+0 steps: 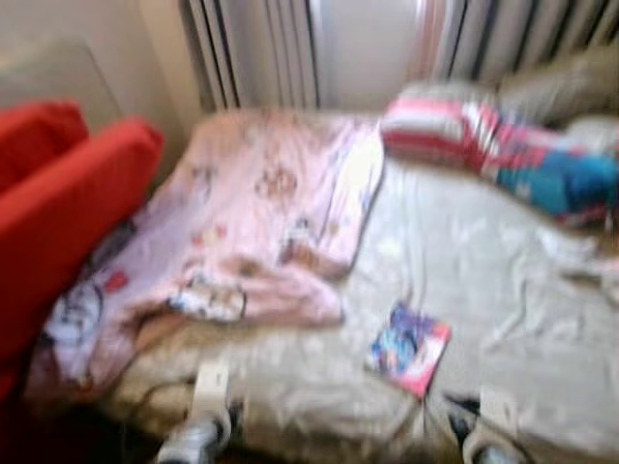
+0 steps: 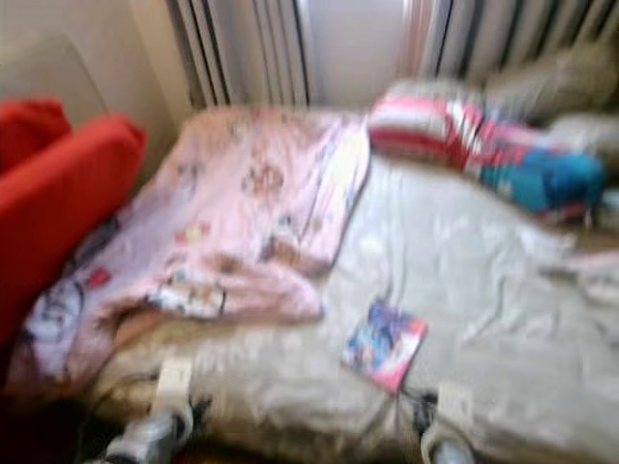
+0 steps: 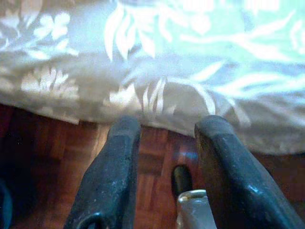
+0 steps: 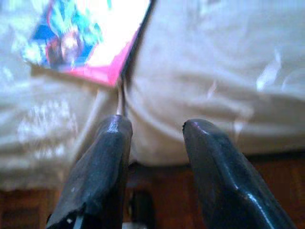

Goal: Clean up the room

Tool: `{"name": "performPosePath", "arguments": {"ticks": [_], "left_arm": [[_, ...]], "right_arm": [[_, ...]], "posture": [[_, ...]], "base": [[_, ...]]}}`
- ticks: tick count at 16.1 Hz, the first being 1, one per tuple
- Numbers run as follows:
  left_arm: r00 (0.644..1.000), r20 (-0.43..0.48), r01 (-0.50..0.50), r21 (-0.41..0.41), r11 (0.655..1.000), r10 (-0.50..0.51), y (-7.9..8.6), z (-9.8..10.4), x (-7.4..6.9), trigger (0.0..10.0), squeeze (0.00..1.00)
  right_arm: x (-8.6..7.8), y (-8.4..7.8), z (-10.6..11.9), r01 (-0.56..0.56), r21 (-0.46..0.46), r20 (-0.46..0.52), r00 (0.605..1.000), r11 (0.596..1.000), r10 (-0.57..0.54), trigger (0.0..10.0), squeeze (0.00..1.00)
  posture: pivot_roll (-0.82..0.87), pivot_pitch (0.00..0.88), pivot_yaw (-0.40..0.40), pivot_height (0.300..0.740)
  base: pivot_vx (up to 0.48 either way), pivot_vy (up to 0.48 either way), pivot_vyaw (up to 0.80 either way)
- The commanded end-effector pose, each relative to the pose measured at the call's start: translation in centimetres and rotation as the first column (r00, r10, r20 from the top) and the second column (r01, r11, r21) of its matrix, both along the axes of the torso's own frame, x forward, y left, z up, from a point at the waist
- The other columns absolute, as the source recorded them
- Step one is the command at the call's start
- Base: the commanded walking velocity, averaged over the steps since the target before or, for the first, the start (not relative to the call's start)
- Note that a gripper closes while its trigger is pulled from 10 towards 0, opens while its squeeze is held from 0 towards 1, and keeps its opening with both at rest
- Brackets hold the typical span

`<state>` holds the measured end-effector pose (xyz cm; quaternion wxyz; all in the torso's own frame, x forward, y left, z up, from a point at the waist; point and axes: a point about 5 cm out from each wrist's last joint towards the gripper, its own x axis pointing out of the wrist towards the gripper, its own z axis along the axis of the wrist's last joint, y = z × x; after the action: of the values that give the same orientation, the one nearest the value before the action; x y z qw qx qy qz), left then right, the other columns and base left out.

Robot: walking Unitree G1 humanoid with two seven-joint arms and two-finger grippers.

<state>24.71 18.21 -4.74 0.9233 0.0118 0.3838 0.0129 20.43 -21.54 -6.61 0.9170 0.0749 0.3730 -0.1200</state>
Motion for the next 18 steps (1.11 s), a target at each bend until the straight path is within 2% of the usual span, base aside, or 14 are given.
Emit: {"name": "performPosePath", "arguments": {"ticks": [1,3,5,8,10,14,17,18], "left_arm": [[1.000,-0.023,-0.021,0.003,1.000,0.021,0.8,-0.4,-0.7,10.0,0.00],[1.000,0.029,-0.004,0.004,1.000,0.004,0.7,-0.1,-0.5,10.0,0.00],[0.982,0.191,-0.015,0.018,1.000,0.011,2.9,2.5,2.1,10.0,0.00],[0.932,0.359,-0.049,-0.003,0.999,0.047,4.3,4.9,3.7,10.0,0.00],[0.899,0.436,-0.040,0.001,0.999,0.036,4.3,5.8,4.0,10.0,0.00],[0.798,0.602,0.035,-0.007,0.999,-0.024,3.2,7.7,4.2,10.0,0.00],[0.768,0.640,0.034,-0.009,0.999,-0.021,3.2,8.2,4.0,10.0,0.00],[0.757,0.654,0.028,-0.013,1.000,-0.013,3.4,8.5,3.9,10.0,0.00]], "right_arm": [[0.7,1.0,0.2,-0.024,0.019,0.024,0.999,1.000,0.023,10.0,0.00],[2.1,0.8,1.2,-0.041,0.003,0.087,0.995,0.999,0.041,10.0,0.00],[3.4,0.3,2.4,-0.058,-0.023,0.176,0.983,0.998,0.061,10.0,0.00],[4.9,0.1,4.3,-0.096,-0.074,0.322,0.940,0.993,0.115,10.0,0.00],[5.2,0.3,5.1,-0.126,-0.103,0.396,0.905,0.987,0.157,10.0,0.00],[5.2,0.0,6.8,-0.144,-0.186,0.525,0.821,0.972,0.222,10.0,0.00],[4.9,0.3,7.5,-0.140,-0.223,0.566,0.787,0.965,0.245,10.0,0.00],[5.0,0.6,8.1,-0.132,-0.227,0.599,0.762,0.965,0.245,10.0,0.00]], "posture": [[0.05,0.057,0.048,0.740],[0.05,0.061,0.044,0.740],[0.06,0.067,0.032,0.740],[0.06,0.074,0.019,0.740],[0.06,0.078,0.012,0.740],[0.05,0.084,0.004,0.740],[0.03,0.089,0.002,0.740],[0.03,0.079,0.000,0.740]], "base": [[0.000,0.000,0.00],[0.000,0.000,0.00],[0.000,0.000,0.00],[0.000,0.000,0.00],[0.000,0.000,0.00],[0.000,0.000,0.00],[0.000,0.000,0.00],[0.000,0.000,0.00]]}}
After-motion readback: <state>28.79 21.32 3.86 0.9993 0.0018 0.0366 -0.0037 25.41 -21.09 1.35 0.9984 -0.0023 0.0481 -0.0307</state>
